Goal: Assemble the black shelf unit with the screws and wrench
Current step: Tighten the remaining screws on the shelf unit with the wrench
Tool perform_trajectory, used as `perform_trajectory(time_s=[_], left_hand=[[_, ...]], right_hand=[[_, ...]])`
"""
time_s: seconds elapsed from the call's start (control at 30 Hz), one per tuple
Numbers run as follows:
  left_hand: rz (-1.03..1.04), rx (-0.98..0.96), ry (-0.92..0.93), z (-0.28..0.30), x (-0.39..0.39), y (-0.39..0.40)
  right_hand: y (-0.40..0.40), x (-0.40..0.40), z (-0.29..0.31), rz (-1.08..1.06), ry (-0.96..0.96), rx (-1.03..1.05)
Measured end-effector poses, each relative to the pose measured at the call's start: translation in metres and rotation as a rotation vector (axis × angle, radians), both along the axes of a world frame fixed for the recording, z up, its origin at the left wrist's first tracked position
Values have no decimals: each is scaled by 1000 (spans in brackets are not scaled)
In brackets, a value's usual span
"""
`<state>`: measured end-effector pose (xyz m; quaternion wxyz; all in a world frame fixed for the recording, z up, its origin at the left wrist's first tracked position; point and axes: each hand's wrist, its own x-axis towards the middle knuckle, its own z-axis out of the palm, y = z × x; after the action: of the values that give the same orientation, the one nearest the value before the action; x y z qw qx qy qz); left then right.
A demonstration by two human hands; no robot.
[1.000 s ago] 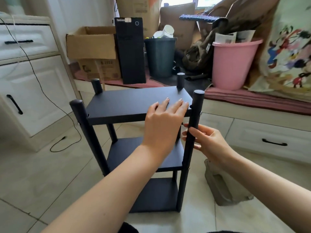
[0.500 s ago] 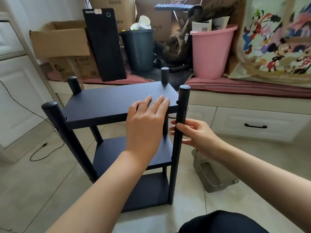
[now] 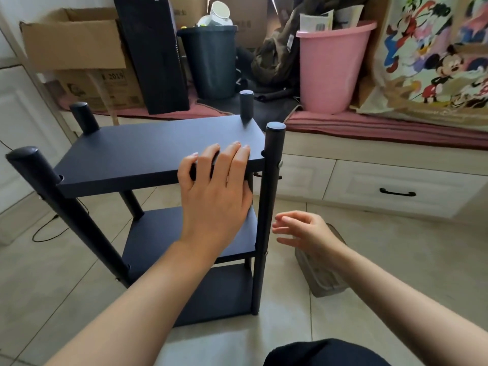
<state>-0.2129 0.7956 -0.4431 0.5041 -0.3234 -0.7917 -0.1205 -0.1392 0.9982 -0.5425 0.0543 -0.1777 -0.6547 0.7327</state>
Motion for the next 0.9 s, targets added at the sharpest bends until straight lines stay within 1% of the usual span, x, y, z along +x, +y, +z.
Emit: perform_trajectory(time_s=[0.03,0.07,0.1,0.17,0.2,0.23,0.3,0.37,0.5,0.57,0.63,0.9], left_hand=[[6,-1,-2,-1,1,1],[10,-2,-3,-1,1,2],[17,-6,-4,-2,1,3],[40,-12,-4,-2,1,2],[50,-15,4,-1,1,2],[55,-17,12,0,2,2],[58,-16,17,1,3,4],[65,-9,19,1,4,5],[79,1,17,2,5,8],[79,4,14,3,6,9],[83,0,5,4,7,9],[78,-10,-29,4,10,7]], right_hand=[[4,0,-18,-43,-67,50],[9,1,-37,-73,-145,162],[16,1,-57,-64,-240,344],[32,4,-96,44,-493,762],[40,5,-112,91,-617,900],[46,8,-126,118,-729,963],[50,11,-146,133,-867,958],[51,12,-163,134,-914,939],[53,17,-184,219,-911,1043],[51,19,-186,229,-907,1141],[44,19,-184,247,-888,1179],[-29,38,-186,361,-696,954]])
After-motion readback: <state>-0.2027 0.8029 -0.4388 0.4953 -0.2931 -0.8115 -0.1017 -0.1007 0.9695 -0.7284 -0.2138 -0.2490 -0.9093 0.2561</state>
